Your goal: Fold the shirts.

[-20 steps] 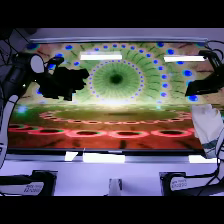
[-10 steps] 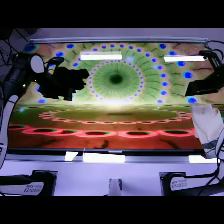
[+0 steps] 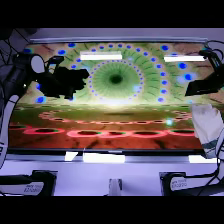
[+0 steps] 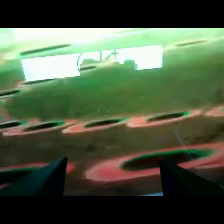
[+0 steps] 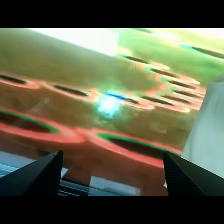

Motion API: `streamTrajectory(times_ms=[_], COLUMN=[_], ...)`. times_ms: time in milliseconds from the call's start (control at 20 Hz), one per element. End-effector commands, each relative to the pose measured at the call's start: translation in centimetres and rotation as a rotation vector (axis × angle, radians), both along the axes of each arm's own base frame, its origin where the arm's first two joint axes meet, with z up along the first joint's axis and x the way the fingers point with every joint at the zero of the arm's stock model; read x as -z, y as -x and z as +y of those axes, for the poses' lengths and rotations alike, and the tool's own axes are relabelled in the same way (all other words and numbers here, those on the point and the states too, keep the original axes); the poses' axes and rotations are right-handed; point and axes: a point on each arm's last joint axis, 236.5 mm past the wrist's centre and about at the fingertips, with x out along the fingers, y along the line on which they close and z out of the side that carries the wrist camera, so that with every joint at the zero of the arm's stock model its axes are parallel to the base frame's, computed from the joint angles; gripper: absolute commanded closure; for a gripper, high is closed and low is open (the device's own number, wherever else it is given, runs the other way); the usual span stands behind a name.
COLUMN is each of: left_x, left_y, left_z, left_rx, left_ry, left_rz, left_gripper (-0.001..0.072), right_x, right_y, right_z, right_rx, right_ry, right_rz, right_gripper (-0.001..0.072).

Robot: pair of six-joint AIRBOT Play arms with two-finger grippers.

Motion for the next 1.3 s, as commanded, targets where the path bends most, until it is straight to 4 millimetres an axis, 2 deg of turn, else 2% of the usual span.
streamTrajectory(times_ms=[0, 100, 250, 300, 400, 450, 550, 700, 800, 900, 1100, 1150, 1250], left_x=[0.0, 0.6, 2.4, 3.2, 3.5, 3.4, 4.2, 8.6, 10.8, 12.0, 12.6, 12.9, 13.2], left_y=[-2.4, -3.0, -5.4, -7.0, -11.6, -13.8, -17.1, -18.5, -19.0, -19.9, -21.5, -21.5, -21.1], left_z=[-1.2, -1.3, -1.9, -2.3, -2.0, -0.9, 3.0, 9.4, 11.0, 10.5, 7.4, 7.0, 6.9], left_rx=[-0.003, -0.004, -0.028, -0.081, -0.144, -0.191, -0.269, -0.379, -0.402, -0.35, -0.247, -0.245, -0.244], left_ry=[0.046, 0.047, 0.063, 0.087, 0.132, 0.147, 0.134, 0.085, 0.077, 0.072, 0.071, 0.073, 0.071], left_rz=[-0.085, -0.092, -0.134, -0.167, -0.3, -0.339, -0.342, -0.213, -0.201, -0.229, -0.297, -0.294, -0.274], left_gripper=[-0.0005, -0.0005, -0.0005, -0.0005, -0.0006, -0.0006, -0.0005, -0.0006, -0.0006, -0.0006, -0.0003, 0.0077, 0.0578], right_x=[-0.2, -0.5, -1.1, -1.2, -1.7, -1.9, -2.3, -2.8, -3.1, -3.3, -3.2, -3.1, -2.9], right_y=[-1.8, -3.2, -4.8, -5.1, -6.1, -6.5, -7.0, -7.4, -7.4, -7.5, -7.4, -7.2, -6.5], right_z=[-0.4, -0.6, 0.0, 0.2, 1.0, 1.5, 2.3, 3.6, 4.3, 4.6, 4.6, 4.7, 5.0], right_rx=[0.013, 0.021, 0.06, 0.066, 0.068, 0.067, 0.065, 0.054, 0.042, 0.04, 0.039, 0.037, 0.027], right_ry=[0.017, 0.025, -0.012, -0.025, -0.062, -0.084, -0.122, -0.179, -0.209, -0.222, -0.224, -0.226, -0.235], right_rz=[-0.075, -0.137, -0.2, -0.214, -0.26, -0.273, -0.297, -0.317, -0.324, -0.33, -0.322, -0.314, -0.285], right_gripper=[0.0033, 0.0033, 0.0033, 0.0032, 0.0032, 0.0032, 0.0031, 0.003, 0.0027, 0.0028, 0.0028, 0.0028, 0.0028])
